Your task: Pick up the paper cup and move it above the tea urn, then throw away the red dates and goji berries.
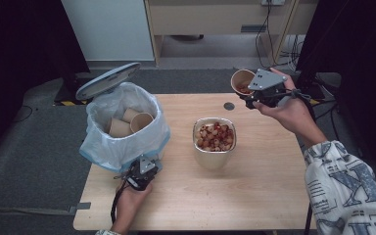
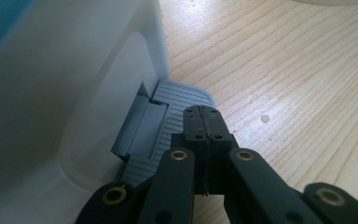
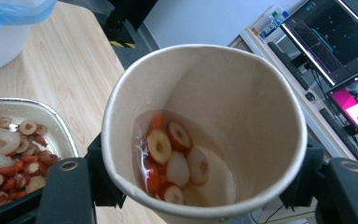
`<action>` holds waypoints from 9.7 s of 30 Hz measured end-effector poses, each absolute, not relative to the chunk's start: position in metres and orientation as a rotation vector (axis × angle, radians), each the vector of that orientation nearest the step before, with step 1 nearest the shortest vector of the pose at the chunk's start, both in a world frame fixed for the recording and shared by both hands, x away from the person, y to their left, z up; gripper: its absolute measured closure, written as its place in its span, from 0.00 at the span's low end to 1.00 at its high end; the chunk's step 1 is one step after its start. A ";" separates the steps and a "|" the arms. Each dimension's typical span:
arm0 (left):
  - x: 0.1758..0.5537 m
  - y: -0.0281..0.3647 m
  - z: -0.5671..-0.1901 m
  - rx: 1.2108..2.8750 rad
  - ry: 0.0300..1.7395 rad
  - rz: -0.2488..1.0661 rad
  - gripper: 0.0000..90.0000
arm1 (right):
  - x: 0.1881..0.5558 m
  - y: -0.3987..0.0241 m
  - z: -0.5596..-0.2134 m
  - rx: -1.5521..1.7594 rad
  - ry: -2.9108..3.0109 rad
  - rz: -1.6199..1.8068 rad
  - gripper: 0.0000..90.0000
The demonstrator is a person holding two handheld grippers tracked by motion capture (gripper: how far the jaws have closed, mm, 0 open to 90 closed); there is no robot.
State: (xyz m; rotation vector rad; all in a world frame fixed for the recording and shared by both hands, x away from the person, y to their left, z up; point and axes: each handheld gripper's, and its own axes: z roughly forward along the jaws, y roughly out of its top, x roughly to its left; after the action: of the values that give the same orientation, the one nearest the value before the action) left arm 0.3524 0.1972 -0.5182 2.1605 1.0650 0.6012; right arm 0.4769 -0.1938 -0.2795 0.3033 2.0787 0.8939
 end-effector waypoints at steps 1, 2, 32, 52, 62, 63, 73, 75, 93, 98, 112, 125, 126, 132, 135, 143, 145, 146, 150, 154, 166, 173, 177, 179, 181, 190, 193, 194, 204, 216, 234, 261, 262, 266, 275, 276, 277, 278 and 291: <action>0.352 0.197 -0.518 2.160 1.065 0.601 1.00 | 0.477 -0.194 -0.280 0.303 2.079 0.894 0.36; 0.352 0.197 -0.518 2.163 1.063 0.603 1.00 | 0.476 -0.190 -0.281 0.282 2.086 0.881 0.36; 0.353 0.197 -0.518 2.163 1.062 0.604 1.00 | 0.467 -0.169 -0.285 0.166 2.099 0.805 0.36; 0.353 0.197 -0.518 2.164 1.062 0.602 1.00 | 0.464 -0.166 -0.286 0.130 2.097 0.763 0.36; 0.353 0.197 -0.518 2.164 1.063 0.602 1.00 | 0.464 -0.164 -0.287 0.113 2.095 0.738 0.36; 0.353 0.197 -0.518 2.164 1.062 0.602 1.00 | 0.464 -0.164 -0.288 0.110 2.093 0.733 0.36; 0.353 0.197 -0.518 2.164 1.063 0.602 1.00 | 0.459 -0.151 -0.293 0.010 2.080 0.629 0.36; 0.353 0.197 -0.518 2.165 1.063 0.601 1.00 | 0.458 -0.149 -0.294 -0.006 2.071 0.596 0.36; 0.353 0.197 -0.518 2.165 1.064 0.602 1.00 | 0.456 -0.144 -0.297 -0.065 2.040 0.513 0.36; 0.353 0.197 -0.518 2.164 1.064 0.602 1.00 | 0.454 -0.143 -0.295 -0.102 2.019 0.457 0.36; 0.353 0.197 -0.518 2.165 1.063 0.601 1.00 | 0.450 -0.141 -0.295 -0.144 1.999 0.400 0.36; 0.353 0.197 -0.518 2.165 1.064 0.601 1.00 | 0.447 -0.137 -0.290 -0.206 1.957 0.324 0.36; 0.353 0.197 -0.518 2.165 1.064 0.601 1.00 | 0.447 -0.137 -0.290 -0.216 1.951 0.315 0.36; 0.353 0.197 -0.518 2.165 1.063 0.601 1.00 | 0.446 -0.136 -0.289 -0.246 1.934 0.260 0.36; 0.353 0.197 -0.518 2.165 1.063 0.600 1.00 | 0.446 -0.135 -0.290 -0.263 1.923 0.239 0.36; 0.353 0.197 -0.518 2.165 1.063 0.601 1.00 | 0.446 -0.134 -0.293 -0.282 1.918 0.210 0.36; 0.353 0.197 -0.518 2.166 1.063 0.601 1.00 | 0.446 -0.134 -0.292 -0.288 1.917 0.208 0.36; 0.353 0.197 -0.518 2.166 1.063 0.601 1.00 | 0.446 -0.134 -0.292 -0.288 1.917 0.208 0.36; 0.353 0.197 -0.518 2.166 1.063 0.600 1.00 | 0.446 -0.134 -0.291 -0.281 1.917 0.214 0.36; 0.353 0.197 -0.518 2.166 1.063 0.601 1.00 | 0.446 -0.135 -0.286 -0.284 1.907 0.209 0.36; 0.353 0.197 -0.518 2.165 1.063 0.601 1.00 | 0.443 -0.135 -0.275 -0.363 1.832 0.084 0.37; 0.353 0.197 -0.518 2.166 1.063 0.602 1.00 | 0.442 -0.134 -0.274 -0.383 1.811 0.057 0.37; 0.353 0.197 -0.518 2.165 1.064 0.602 1.00 | 0.441 -0.134 -0.274 -0.399 1.800 0.036 0.37; 0.353 0.197 -0.518 2.165 1.064 0.602 1.00 | 0.441 -0.135 -0.274 -0.406 1.795 0.033 0.37; 0.353 0.197 -0.518 2.165 1.064 0.602 1.00 | 0.441 -0.135 -0.273 -0.406 1.792 0.028 0.37; 0.353 0.196 -0.518 2.166 1.064 0.602 1.00 | 0.439 -0.135 -0.269 -0.408 1.777 0.031 0.37; 0.353 0.197 -0.518 2.166 1.064 0.602 1.00 | 0.439 -0.135 -0.265 -0.407 1.768 0.030 0.37; 0.353 0.196 -0.518 2.165 1.064 0.602 1.00 | 0.439 -0.135 -0.264 -0.403 1.762 0.035 0.37; 0.353 0.197 -0.518 2.165 1.064 0.602 1.00 | 0.439 -0.131 -0.269 -0.449 1.732 -0.016 0.38; 0.353 0.197 -0.518 2.165 1.064 0.601 1.00 | 0.438 -0.128 -0.283 -0.550 1.710 -0.105 0.38; 0.353 0.197 -0.518 2.164 1.064 0.602 1.00 | 0.437 -0.126 -0.277 -0.529 1.700 -0.064 0.38; 0.353 0.196 -0.518 2.164 1.067 0.603 1.00 | 0.437 -0.118 -0.304 -0.600 1.689 -0.128 0.38; 0.353 0.197 -0.518 2.163 1.067 0.603 1.00 | 0.436 -0.117 -0.308 -0.629 1.685 -0.153 0.38; 0.353 0.197 -0.518 2.164 1.065 0.600 1.00 | 0.434 -0.117 -0.313 -0.631 1.698 -0.142 0.38; 0.353 0.197 -0.518 2.164 1.067 0.602 1.00 | 0.434 -0.115 -0.321 -0.668 1.684 -0.178 0.38; 0.353 0.197 -0.518 2.164 1.067 0.602 1.00 | 0.436 -0.115 -0.321 -0.644 1.682 -0.169 0.38; 0.353 0.197 -0.518 2.164 1.066 0.601 1.00 | 0.432 -0.109 -0.338 -0.752 1.706 -0.220 0.38; 0.353 0.197 -0.518 2.164 1.066 0.601 1.00 | 0.432 -0.109 -0.338 -0.752 1.706 -0.220 0.38; 0.353 0.197 -0.518 2.164 1.067 0.601 1.00 | 0.431 -0.100 -0.353 -0.770 1.746 -0.218 0.38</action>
State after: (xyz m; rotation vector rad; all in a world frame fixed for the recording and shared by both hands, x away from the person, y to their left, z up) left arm 0.3528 0.1966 -0.5180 2.1638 1.0674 0.6009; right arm 0.4307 -0.0997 -0.3532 -0.7701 1.7459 -0.2179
